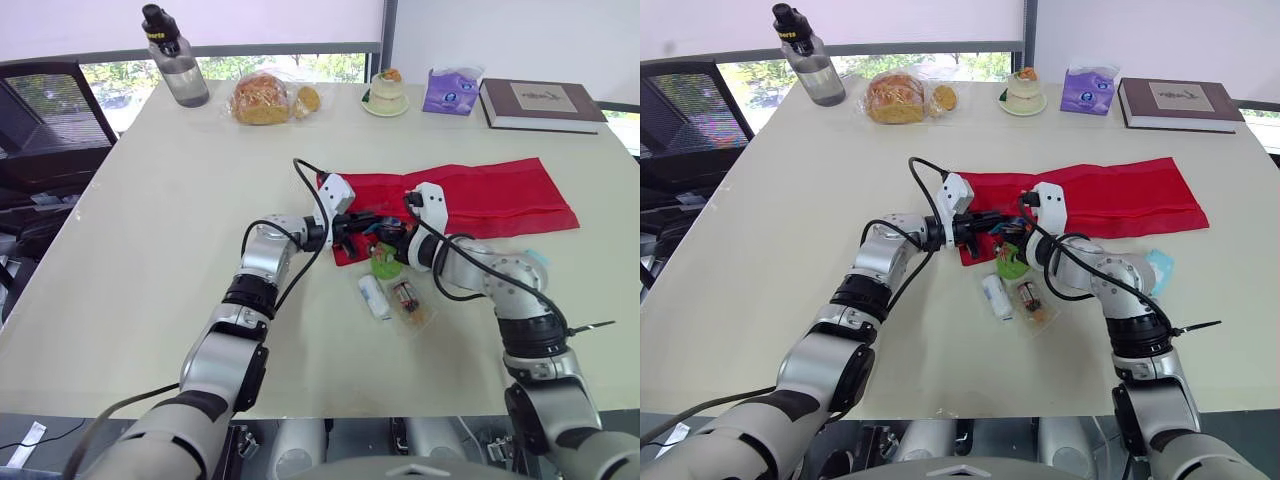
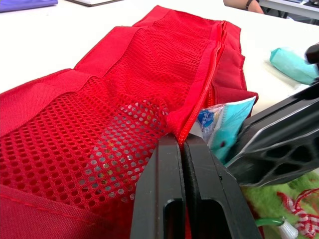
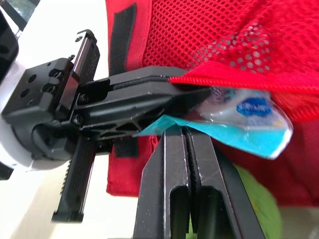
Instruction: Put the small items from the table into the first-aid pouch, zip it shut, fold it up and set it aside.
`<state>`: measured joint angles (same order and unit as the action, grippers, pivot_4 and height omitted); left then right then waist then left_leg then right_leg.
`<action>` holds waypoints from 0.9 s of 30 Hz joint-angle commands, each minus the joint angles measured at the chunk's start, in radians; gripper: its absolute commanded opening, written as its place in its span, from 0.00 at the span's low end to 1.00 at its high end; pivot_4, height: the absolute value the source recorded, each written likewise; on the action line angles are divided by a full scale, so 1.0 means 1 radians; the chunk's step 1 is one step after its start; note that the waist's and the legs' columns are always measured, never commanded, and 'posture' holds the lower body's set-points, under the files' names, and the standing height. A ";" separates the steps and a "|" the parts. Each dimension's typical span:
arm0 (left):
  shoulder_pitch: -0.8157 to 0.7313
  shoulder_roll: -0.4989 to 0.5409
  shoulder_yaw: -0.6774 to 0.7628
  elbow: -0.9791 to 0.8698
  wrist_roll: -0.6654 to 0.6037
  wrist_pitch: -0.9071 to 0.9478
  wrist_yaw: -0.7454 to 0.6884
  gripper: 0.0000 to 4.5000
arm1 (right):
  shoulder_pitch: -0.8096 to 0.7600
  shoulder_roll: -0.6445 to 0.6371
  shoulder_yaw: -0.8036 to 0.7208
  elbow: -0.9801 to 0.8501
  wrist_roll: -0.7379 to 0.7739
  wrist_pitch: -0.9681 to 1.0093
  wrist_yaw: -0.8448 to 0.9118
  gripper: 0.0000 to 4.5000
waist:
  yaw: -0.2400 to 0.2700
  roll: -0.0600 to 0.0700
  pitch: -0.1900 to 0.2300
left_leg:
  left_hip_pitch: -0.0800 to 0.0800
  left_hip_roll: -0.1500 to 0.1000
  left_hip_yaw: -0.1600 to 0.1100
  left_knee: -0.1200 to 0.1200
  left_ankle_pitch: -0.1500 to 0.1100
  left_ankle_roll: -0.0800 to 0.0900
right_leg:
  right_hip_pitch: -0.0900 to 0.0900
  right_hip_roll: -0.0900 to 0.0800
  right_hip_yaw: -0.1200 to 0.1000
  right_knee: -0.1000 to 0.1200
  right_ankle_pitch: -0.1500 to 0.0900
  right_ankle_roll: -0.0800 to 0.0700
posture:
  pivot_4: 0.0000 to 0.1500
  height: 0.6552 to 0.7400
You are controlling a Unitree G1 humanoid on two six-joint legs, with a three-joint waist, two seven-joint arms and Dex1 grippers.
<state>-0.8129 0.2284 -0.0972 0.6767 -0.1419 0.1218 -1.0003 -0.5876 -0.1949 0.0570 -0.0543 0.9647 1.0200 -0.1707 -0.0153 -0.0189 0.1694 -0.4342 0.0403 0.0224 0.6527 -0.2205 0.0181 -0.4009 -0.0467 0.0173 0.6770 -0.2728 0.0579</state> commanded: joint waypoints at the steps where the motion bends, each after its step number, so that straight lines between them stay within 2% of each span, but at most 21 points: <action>1: -0.002 -0.012 -0.015 -0.054 -0.012 -0.016 -0.034 0.00 | -0.031 0.033 -0.021 0.017 -0.069 -0.031 0.032 0.01 | 0.000 0.000 0.000 | 0.000 0.000 0.000 0.000 0.000 0.000 | 0.000 0.000 0.000 0.000 0.000 0.000 | 1.00 1.00; 12: 0.039 -0.019 -0.042 -0.120 -0.019 0.018 -0.070 0.00 | -0.073 0.131 -0.078 0.128 -0.264 -0.141 0.052 0.01 | -0.001 0.000 0.000 | 0.000 0.000 0.000 0.000 0.000 0.000 | 0.000 0.000 0.000 0.000 0.000 0.000 | 1.00 1.00; 27: 0.082 -0.026 -0.076 -0.163 -0.024 0.048 -0.091 0.00 | -0.100 0.194 -0.116 0.144 -0.395 -0.267 0.139 0.01 | -0.002 0.000 0.000 | 0.001 0.000 0.000 0.000 0.000 0.000 | 0.000 0.000 0.000 0.001 0.000 0.000 | 1.00 1.00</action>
<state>-0.7556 0.2199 -0.1187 0.5298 -0.1627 0.1563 -1.0321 -0.6411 -0.0076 -0.0206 0.1490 0.5716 0.8165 -0.0476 -0.0173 -0.0189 0.1695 -0.4336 0.0403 0.0224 0.6527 -0.2204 0.0180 -0.4009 -0.0467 0.0175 0.6778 -0.2727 0.0578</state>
